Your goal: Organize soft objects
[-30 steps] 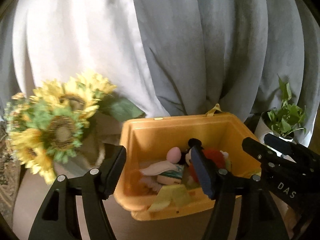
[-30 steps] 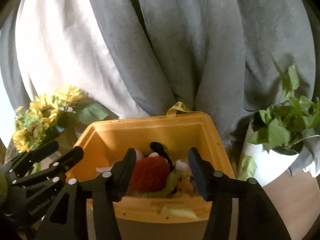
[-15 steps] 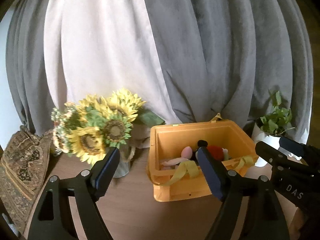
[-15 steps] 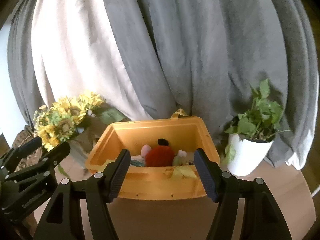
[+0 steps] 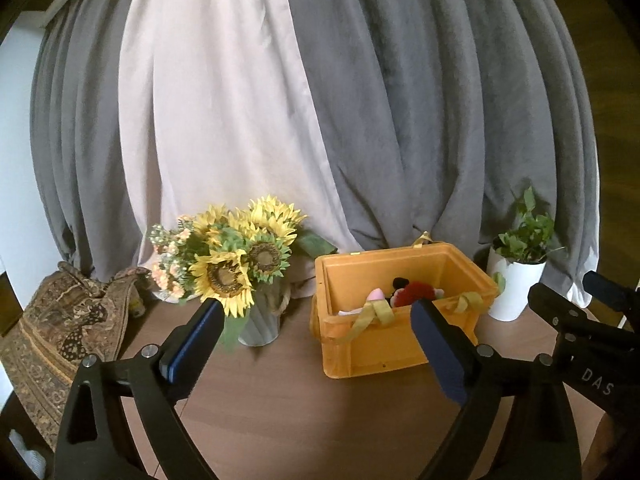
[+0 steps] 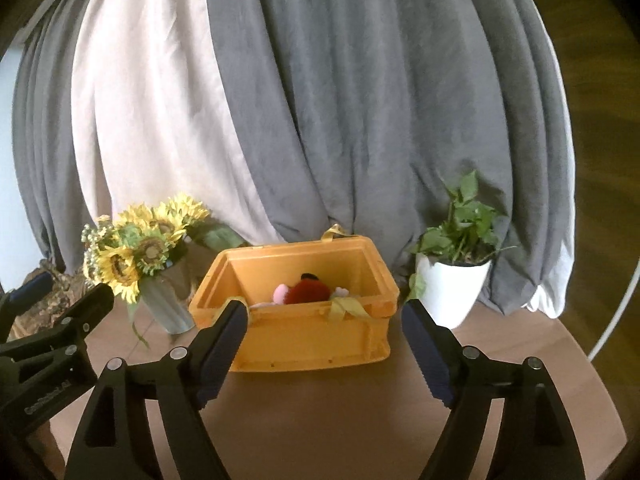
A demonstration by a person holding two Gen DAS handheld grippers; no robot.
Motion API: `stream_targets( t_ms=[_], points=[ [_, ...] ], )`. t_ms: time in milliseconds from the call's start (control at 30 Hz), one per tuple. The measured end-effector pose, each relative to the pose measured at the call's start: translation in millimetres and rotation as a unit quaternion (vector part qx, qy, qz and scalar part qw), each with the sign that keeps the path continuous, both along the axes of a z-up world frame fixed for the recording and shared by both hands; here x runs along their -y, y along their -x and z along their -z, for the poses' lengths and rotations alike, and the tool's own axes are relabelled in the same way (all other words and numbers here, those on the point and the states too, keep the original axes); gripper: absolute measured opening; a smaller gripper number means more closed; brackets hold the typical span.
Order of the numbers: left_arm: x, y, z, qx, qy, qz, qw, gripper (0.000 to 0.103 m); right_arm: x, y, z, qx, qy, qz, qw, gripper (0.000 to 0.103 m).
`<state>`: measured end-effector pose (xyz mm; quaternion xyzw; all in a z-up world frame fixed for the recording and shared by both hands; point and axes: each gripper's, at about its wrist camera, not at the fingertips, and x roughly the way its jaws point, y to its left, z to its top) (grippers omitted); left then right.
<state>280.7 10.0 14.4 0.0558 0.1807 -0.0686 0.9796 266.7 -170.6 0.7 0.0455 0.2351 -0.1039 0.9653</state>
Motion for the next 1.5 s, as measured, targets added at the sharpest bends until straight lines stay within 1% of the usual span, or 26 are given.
stream_targets(
  t_ms=[233,367,600,867,1267,1500],
  points=[
    [3.2,41.1,-5.9,0.007,-0.002,-0.015,0.9999,0.096,1.8,42.4,-15.0,0.020,0.007,0.007,1.000,0.084],
    [4.7,65.8,-8.7,0.008,0.004,-0.008,0.9999,0.096,6.1,65.0,-21.5,0.022,0.004,0.006,1.000,0.084],
    [6.6,110.6,-13.0,0.024,0.011,-0.004,0.9996,0.096,6.5,107.9,-25.7,0.028,0.005,0.003,1.000,0.084],
    [2.0,156.0,-14.1,0.037,0.010,-0.002,0.9993,0.096,5.3,151.4,-28.5,0.032,0.002,0.001,0.999,0.084],
    [-8.1,201.0,-13.5,0.041,0.018,0.001,0.9990,0.096,-3.8,202.7,-30.4,0.036,0.008,0.000,0.999,0.084],
    [-11.6,218.2,-13.4,0.044,0.019,0.001,0.9988,0.096,-5.8,219.2,-31.3,0.039,0.010,-0.003,0.999,0.084]
  ],
)
